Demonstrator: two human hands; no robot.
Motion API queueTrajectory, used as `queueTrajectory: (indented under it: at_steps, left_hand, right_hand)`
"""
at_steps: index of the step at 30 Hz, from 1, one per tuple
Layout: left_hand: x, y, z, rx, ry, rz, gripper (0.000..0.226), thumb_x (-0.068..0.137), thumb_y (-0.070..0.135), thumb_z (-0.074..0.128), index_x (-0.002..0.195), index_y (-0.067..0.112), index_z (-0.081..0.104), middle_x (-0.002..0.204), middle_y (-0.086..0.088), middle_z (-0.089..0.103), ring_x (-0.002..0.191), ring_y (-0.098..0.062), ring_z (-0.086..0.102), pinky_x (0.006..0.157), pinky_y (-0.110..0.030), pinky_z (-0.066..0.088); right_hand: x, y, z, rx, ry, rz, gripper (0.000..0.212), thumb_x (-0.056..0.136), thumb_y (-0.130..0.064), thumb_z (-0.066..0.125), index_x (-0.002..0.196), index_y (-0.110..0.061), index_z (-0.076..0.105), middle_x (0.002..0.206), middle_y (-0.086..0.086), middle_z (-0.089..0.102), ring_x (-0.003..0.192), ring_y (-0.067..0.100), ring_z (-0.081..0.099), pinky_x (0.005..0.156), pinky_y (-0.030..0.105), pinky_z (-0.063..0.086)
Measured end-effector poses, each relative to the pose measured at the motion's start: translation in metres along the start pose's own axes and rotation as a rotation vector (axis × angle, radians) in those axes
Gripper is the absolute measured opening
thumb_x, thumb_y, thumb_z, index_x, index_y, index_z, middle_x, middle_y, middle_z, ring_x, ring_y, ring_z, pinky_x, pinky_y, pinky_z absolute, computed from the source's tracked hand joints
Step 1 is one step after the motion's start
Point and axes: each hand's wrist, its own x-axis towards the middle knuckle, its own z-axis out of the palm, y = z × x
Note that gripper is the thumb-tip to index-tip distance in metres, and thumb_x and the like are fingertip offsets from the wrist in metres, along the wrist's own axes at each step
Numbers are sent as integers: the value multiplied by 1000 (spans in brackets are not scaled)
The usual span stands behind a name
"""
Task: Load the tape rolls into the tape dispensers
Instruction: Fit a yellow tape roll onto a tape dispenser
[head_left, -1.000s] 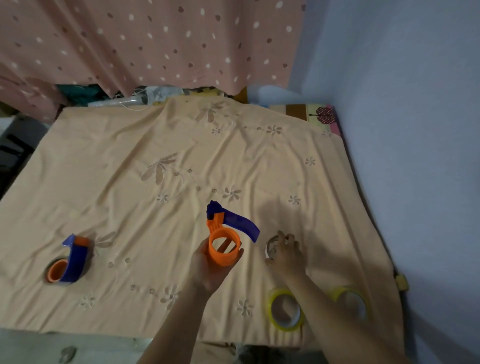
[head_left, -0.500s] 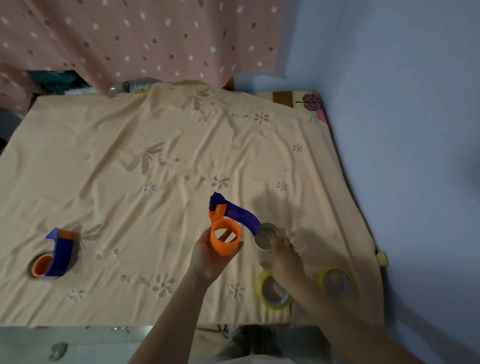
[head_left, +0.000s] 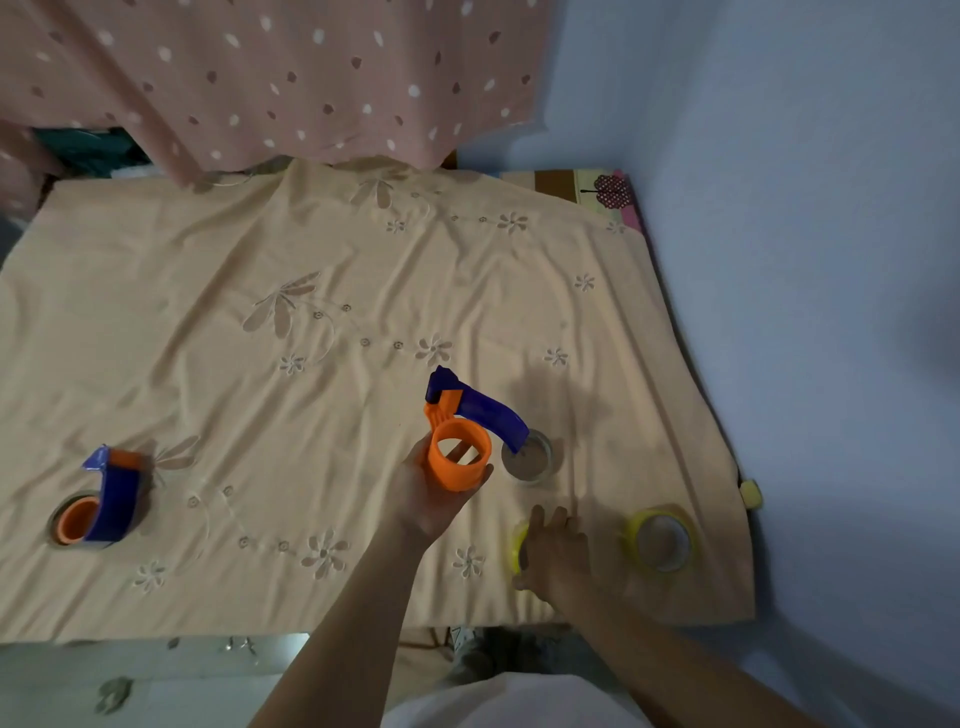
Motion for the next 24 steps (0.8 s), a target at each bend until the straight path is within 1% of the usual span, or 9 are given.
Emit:
queueTrajectory:
  at_steps: [6,10,13,16,17,19,21,22,24]
  left_hand:
    - [-2,5,2,0,26,16,47,101,29,52,145,12,55,147,-21,55,139,-43,50,94,-54,57]
    - [0,10,0,22,34,41,34,104,26,49,129,14,67,138,-21,62,131,-39,58,92,-53,58]
    - [-3,13,2,55,31,60,29,102,24,52,114,15,77,125,-17,71,114,-31,73,91,-50,60]
    - [-2,17,2,68,-15,34,26,98,24,63,118,14,73,118,-9,75,99,-12,79,85,-34,64]
    - [-4,17,5,79,-44,28,26,99,25,61,119,15,73,123,-12,73,101,-15,79,86,-37,63]
    - [-8,19,9,138,-41,81,28,100,31,59,120,18,75,133,-16,69,108,-27,76,89,-46,61]
    - [-10,22,17,210,-80,140,47,90,43,70,130,19,70,134,-16,69,115,-29,73,93,-46,59]
    - [-13,21,23,259,-105,141,55,89,47,71,136,20,65,135,-15,69,120,-28,70,97,-46,57]
    - [-17,19,36,279,-189,96,52,100,45,58,147,24,53,140,-12,63,128,-20,63,109,-41,50]
  right_hand:
    - [-1,-1,3,-35,35,-25,107,71,-52,78,151,-9,20,148,21,33,131,39,41,106,44,40]
    - [2,1,-4,-10,32,-58,103,69,-52,79,146,-7,27,141,18,40,126,38,44,105,44,39]
    - [2,4,-26,81,41,-67,101,67,-59,77,141,-5,36,137,16,43,123,38,45,102,44,42]
    - [-3,9,-66,295,130,-70,98,61,-57,78,138,-8,42,133,11,47,118,33,49,94,37,46]
    - [-5,12,-82,372,185,-68,96,58,-55,78,136,-10,44,130,9,50,115,31,50,90,34,45]
    - [-12,16,-115,479,336,-105,78,55,-51,75,122,-16,55,120,0,56,110,27,55,84,31,41]
    - [-19,19,-144,543,500,-164,64,52,-51,70,109,-23,63,110,-9,57,105,24,59,82,30,42]
    - [-25,18,-158,573,538,-182,71,50,-52,68,114,-22,62,112,-9,57,107,22,59,85,31,46]
    - [-35,13,-180,634,573,-234,89,47,-53,70,127,-16,54,122,-4,56,112,20,55,93,34,50]
